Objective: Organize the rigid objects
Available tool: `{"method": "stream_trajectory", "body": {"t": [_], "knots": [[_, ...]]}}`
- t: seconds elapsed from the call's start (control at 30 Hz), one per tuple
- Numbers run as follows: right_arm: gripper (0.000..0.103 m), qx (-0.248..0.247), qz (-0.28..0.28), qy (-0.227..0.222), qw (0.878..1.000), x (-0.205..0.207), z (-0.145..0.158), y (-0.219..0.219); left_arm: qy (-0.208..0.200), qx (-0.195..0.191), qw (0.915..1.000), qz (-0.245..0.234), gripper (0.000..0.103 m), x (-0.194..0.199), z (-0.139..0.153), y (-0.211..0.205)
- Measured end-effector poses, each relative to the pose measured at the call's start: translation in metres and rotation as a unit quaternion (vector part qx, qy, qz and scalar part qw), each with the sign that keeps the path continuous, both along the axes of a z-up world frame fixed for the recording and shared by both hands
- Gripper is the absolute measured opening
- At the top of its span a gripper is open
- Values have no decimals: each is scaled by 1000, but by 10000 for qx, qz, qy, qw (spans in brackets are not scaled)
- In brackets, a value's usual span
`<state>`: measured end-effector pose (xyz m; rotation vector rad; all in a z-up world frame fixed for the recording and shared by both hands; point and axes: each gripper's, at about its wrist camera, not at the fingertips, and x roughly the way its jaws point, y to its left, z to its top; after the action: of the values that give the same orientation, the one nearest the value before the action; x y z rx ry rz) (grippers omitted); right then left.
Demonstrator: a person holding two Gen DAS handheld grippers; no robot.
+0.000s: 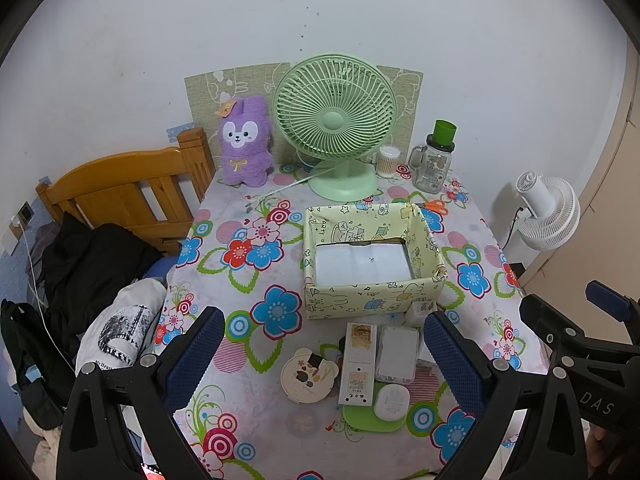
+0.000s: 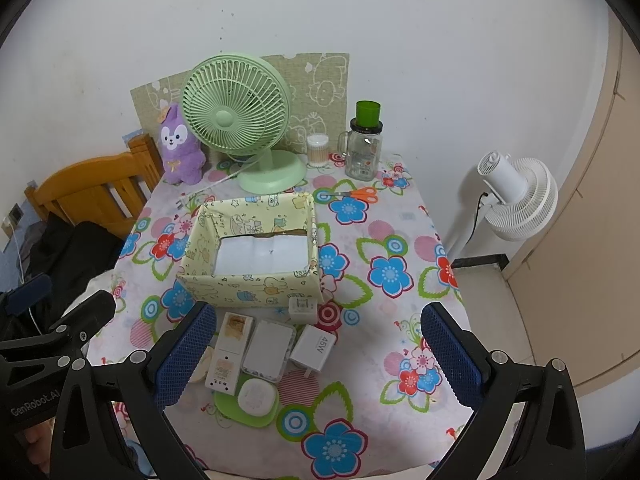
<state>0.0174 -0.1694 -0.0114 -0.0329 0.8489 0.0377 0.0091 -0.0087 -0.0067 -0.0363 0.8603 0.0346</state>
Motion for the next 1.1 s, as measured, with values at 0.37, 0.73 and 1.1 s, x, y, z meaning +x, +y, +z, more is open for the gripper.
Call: {"method": "stream_trajectory", "body": {"t": [0.37, 0.73, 1.1], "knots": [[103, 14, -21, 72, 10000, 4, -5, -3, 81, 1, 10000, -42, 101, 6, -5, -3], [100, 94, -24, 248, 9996, 21, -11, -3, 321, -96, 9991, -278, 101, 22, -15, -3], [99, 54, 53, 632, 9980, 42, -43, -1, 654, -130, 9969, -411, 101, 43, -51, 1]]}}
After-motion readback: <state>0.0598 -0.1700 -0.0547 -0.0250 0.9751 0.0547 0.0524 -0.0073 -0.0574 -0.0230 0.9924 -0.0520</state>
